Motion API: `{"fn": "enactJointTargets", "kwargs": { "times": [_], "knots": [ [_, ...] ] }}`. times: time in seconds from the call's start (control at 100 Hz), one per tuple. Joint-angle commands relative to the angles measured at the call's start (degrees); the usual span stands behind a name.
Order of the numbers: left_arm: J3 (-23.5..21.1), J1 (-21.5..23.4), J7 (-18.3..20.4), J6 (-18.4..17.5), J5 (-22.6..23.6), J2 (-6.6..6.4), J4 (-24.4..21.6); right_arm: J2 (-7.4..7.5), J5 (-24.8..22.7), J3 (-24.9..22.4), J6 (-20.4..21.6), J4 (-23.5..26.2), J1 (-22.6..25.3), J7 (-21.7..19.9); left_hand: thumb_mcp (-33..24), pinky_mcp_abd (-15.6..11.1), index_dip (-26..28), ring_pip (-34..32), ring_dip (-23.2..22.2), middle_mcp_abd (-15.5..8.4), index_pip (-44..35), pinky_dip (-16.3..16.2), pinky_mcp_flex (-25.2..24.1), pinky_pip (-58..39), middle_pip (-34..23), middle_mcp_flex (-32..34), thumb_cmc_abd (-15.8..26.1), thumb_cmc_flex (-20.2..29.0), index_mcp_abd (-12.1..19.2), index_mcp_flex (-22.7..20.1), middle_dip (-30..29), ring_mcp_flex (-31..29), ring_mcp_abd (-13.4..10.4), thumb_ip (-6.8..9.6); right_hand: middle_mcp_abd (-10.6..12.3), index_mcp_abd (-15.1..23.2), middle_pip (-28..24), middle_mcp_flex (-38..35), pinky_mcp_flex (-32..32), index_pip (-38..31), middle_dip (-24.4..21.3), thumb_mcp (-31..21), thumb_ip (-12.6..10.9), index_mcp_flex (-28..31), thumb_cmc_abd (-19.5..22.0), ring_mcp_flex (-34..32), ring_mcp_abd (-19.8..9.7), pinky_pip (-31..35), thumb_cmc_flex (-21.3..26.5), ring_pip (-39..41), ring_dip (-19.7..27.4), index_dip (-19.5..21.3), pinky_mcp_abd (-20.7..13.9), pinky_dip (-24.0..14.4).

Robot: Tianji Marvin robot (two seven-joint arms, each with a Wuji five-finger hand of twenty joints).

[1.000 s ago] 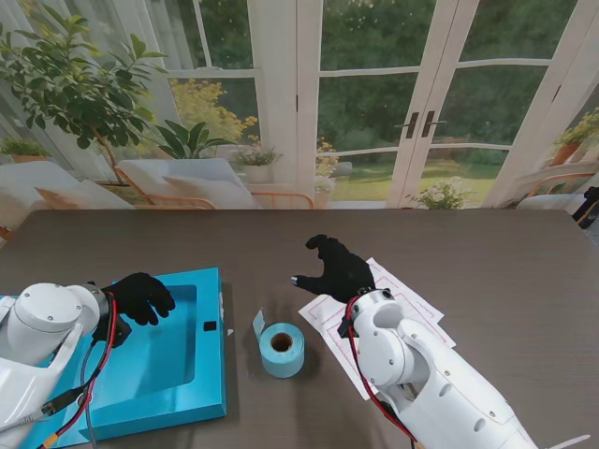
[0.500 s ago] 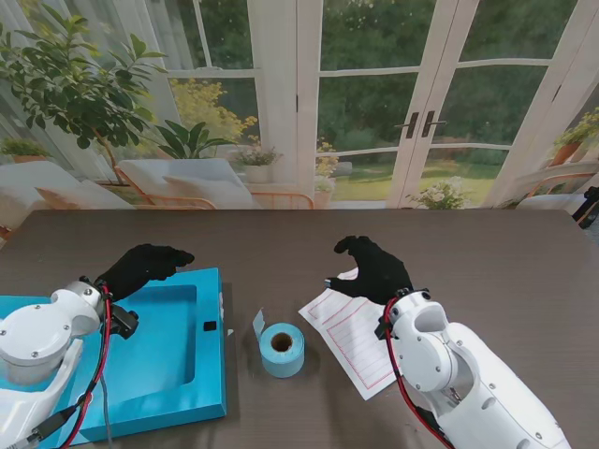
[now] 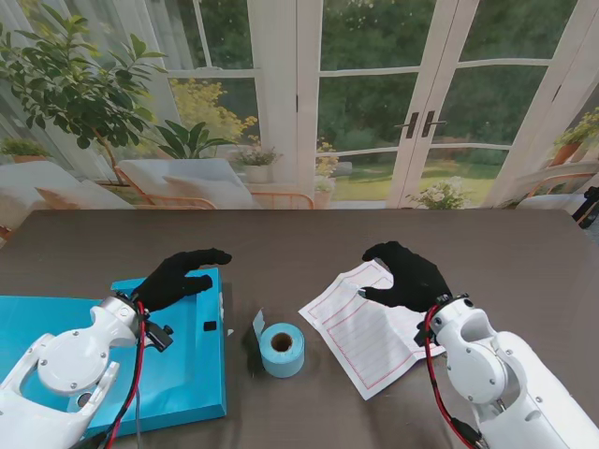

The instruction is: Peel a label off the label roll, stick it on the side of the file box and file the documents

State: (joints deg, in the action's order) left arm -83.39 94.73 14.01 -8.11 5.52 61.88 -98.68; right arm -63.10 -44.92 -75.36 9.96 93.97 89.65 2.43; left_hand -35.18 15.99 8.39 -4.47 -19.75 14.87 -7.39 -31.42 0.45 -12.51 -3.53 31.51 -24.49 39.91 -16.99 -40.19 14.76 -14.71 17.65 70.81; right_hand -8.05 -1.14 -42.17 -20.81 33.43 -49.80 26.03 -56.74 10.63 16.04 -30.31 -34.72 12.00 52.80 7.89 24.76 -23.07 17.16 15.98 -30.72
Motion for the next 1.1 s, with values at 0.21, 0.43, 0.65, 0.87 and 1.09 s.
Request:
{"fn": "enactJointTargets", "kwargs": {
  "times": [0.21,0.43,0.65,0.87,1.09],
  "knots": [
    [4.3,-1.3,-1.1,-1.4,-0.2,1.1,2.6,2.39,-4.7,-6.5,5.2,-3.1,2.5,-4.1,-0.7,-2.6,-0.2,1.1,1.0,-1.9,0.3,-1.1,-1.2,2.6,0.4,-1.8,-0.8,-0.7,2.1,-0.1,-1.1,1.5,-1.5,0.98,1.9,1.6,1.6,5.4,-25.8,2.9,-1.1,0.6,-0.6,-3.5,-3.2,6.2,-2.1,-8.0,-0.7,-4.6,2.5,-1.1,-2.2,1.5],
    [5.7,-2.1,-2.8,-3.3,-0.6,1.51,4.1,2.9,-8.5,-9.8,6.5,-5.0,4.0,-3.6,-0.5,-2.6,-0.2,1.1,1.1,-1.7,0.1,-1.2,-1.6,3.2,0.3,-1.4,-0.5,-0.8,2.3,-0.4,-1.2,1.5,-1.4,0.89,2.7,1.0,1.2,8.7,-26.5,3.5,-1.0,-8.6,1.6,-8.1,-14.6,9.3,-3.1,-10.9,-2.0,-5.6,2.9,-2.5,-3.7,-0.2],
    [5.9,-2.3,-2.9,-4.4,-0.9,1.54,5.4,3.41,-12.7,-11.1,4.8,-4.0,6.2,-4.7,-0.6,-2.6,-0.1,1.1,1.2,-1.3,-0.1,-1.3,-1.7,3.5,0.3,-1.2,-0.4,-0.7,2.3,-0.8,-1.3,1.5,-1.3,0.94,4.0,2.0,-0.9,11.4,-27.4,1.8,0.7,-14.2,3.1,-11.1,-24.9,12.3,-4.4,-12.0,-1.4,-5.1,2.8,-2.4,-5.5,-1.2],
    [4.1,-1.5,-1.5,-5.4,-1.4,1.22,5.4,4.01,-15.3,-9.1,1.5,-2.6,6.8,-9.2,-0.5,-2.6,0.0,1.1,1.2,-0.8,-0.2,-1.4,-1.8,3.6,0.3,-0.9,0.0,-0.7,2.1,-1.2,-1.2,1.4,-1.2,0.93,5.3,5.7,2.9,11.2,-29.4,9.2,0.8,-16.2,3.4,-11.8,-29.4,15.2,-5.6,-11.6,0.3,-4.4,2.9,5.0,-7.5,-1.6],
    [2.4,-0.2,0.1,-6.1,-1.7,0.78,4.9,4.43,-17.2,-8.0,-1.0,-0.8,7.7,-13.3,-0.4,-2.6,0.1,1.1,1.3,-0.4,-0.2,-1.4,-1.9,3.8,0.4,-0.7,0.1,-0.7,2.1,-1.3,-1.1,1.5,-1.1,0.86,4.8,4.6,9.4,11.1,-31.4,23.4,0.9,-16.7,3.6,-12.2,-30.8,17.6,-5.4,-12.7,0.2,-4.8,3.0,17.8,-8.2,-1.6]
  ]
}}
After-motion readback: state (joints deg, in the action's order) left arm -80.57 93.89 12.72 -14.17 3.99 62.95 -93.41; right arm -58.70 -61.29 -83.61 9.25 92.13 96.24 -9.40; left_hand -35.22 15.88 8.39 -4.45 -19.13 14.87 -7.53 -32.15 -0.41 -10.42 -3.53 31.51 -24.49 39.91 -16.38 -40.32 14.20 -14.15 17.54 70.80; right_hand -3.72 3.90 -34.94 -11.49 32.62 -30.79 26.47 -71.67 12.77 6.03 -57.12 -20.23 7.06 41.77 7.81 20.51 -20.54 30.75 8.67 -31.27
